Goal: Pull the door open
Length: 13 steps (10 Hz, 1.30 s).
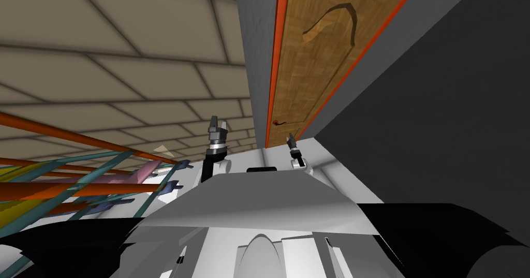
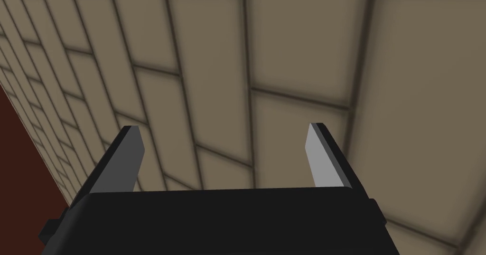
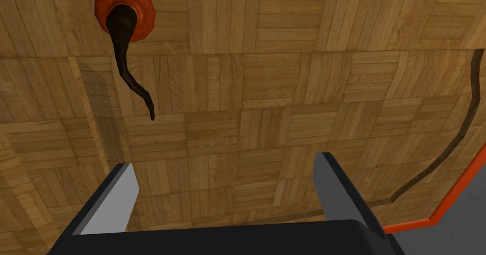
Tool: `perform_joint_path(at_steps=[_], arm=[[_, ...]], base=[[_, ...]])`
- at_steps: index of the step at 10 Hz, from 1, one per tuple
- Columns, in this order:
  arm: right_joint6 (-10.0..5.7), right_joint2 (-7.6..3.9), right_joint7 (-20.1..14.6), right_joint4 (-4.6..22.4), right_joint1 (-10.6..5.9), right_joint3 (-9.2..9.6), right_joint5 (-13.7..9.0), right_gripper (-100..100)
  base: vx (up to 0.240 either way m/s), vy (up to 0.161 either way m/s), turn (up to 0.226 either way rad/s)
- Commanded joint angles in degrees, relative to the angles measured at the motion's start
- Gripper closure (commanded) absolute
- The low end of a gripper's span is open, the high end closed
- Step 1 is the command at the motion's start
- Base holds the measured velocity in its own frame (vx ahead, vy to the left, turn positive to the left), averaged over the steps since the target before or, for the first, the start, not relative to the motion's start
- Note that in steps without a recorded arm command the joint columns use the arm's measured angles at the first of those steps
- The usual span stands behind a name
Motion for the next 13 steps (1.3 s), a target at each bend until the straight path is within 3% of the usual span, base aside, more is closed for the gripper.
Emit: perform_joint_path(at_steps=[1, 8, 13], arm=[[-0.33, -0.17, -0.1, 1.6, -0.57, 0.11, 0.0, -100], [-2.23, -2.95, -1.6, 12.8, -4.13, 0.96, -0.7, -100], [-3.15, -4.29, -2.3, 18.3, -5.86, 1.38, -1.0, -100]], base=[[0.071, -0.011, 0.049], [0.089, -0.022, 0.106], [0.077, -0.028, 0.078]])
